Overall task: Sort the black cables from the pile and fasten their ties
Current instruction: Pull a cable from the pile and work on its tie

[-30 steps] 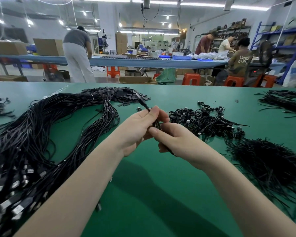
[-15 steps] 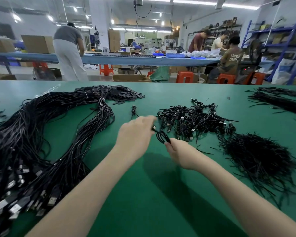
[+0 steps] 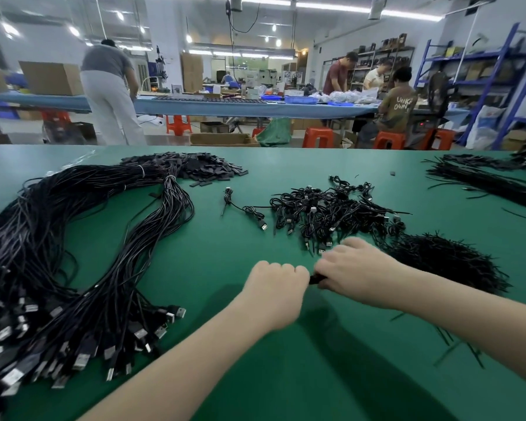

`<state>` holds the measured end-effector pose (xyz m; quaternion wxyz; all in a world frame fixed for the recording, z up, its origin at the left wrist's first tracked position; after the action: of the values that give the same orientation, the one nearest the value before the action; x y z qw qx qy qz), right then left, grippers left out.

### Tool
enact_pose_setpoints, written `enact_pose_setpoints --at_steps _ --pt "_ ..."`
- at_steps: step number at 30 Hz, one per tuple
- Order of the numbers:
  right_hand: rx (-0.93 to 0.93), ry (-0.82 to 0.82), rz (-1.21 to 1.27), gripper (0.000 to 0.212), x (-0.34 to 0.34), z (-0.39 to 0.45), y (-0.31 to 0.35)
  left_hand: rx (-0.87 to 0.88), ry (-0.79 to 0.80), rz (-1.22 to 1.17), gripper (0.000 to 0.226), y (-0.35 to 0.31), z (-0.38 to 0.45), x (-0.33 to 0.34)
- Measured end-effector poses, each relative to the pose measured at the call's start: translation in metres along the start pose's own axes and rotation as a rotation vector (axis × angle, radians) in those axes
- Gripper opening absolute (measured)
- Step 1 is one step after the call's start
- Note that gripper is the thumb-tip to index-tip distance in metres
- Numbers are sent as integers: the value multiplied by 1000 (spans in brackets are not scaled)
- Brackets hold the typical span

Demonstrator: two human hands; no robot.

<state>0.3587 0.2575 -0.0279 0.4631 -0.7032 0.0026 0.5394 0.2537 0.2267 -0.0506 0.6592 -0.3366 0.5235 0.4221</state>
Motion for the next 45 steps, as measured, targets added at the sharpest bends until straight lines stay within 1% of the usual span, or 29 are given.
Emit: enact_pose_setpoints --at_steps 2,3,4,5,7,8,9,12,13,15,17,20,22,25,27,28,31,35,38,42,45 --pt "207 -9 38 59 6 -1 -34 -79 13 -27 6 18 1 -7" --pt "339 14 85 64 12 -4 -53 -136 19 -53 5 31 2 -13" --pt "455 57 171 62 21 -8 -70 -196 17 -114 8 45 3 -20" --pt "534 134 304 57 35 -12 -80 -253 16 -204 14 59 4 -27" --pt "562 315 607 48 66 -15 -78 -317 -15 -431 23 80 4 -42" --pt "561 361 701 44 78 -15 -73 -326 -52 -533 26 88 4 -50" --pt "577 356 758 39 85 -15 -70 -333 -94 -620 27 94 3 -58" --pt "637 275 857 23 93 -12 -74 -350 -178 -859 34 105 -1 -74" --pt "630 285 853 20 93 -11 -73 -342 -192 -934 35 105 -2 -77" --pt "548 322 745 20 92 -8 -68 -322 -216 -1029 32 101 -3 -80" --pt "459 257 642 18 76 -3 -62 -301 -214 -1024 35 95 -3 -81" --pt "384 -10 817 8 32 4 -54 -256 -167 -919 39 82 -2 -77" --pt "287 -169 826 11 -3 7 -45 -258 -119 -814 37 76 -1 -73" --pt "141 -407 654 10 -55 3 -25 -255 10 -610 37 66 -1 -63" --pt "96 -565 473 7 -80 -3 -14 -232 75 -568 35 60 -1 -58" --pt "85 -610 418 7 -87 -6 -9 -222 106 -571 35 56 -1 -56" --pt "73 -645 412 10 -95 -11 -4 -202 179 -592 35 50 -2 -54" --pt "80 -585 434 17 -97 -14 -6 -188 208 -638 34 47 -4 -58" --pt "96 -547 484 13 -96 -14 -13 -175 205 -641 33 47 -5 -63" --pt "104 -528 562 11 -97 -14 -19 -180 219 -564 34 47 -6 -64" --pt "102 -503 586 11 -98 -13 -18 -153 231 -411 31 39 -5 -58"
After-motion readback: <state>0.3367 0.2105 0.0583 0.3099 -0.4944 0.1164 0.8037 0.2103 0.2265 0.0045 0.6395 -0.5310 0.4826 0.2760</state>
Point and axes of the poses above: each hand's wrist, its own z-axis towards the middle knuckle, its own x-axis out of the palm, y = z × x, the point moved 6 cm from there along z, towards the middle knuckle, and after that the axes turned 9 degrees about -z, right-handed, at the moved point
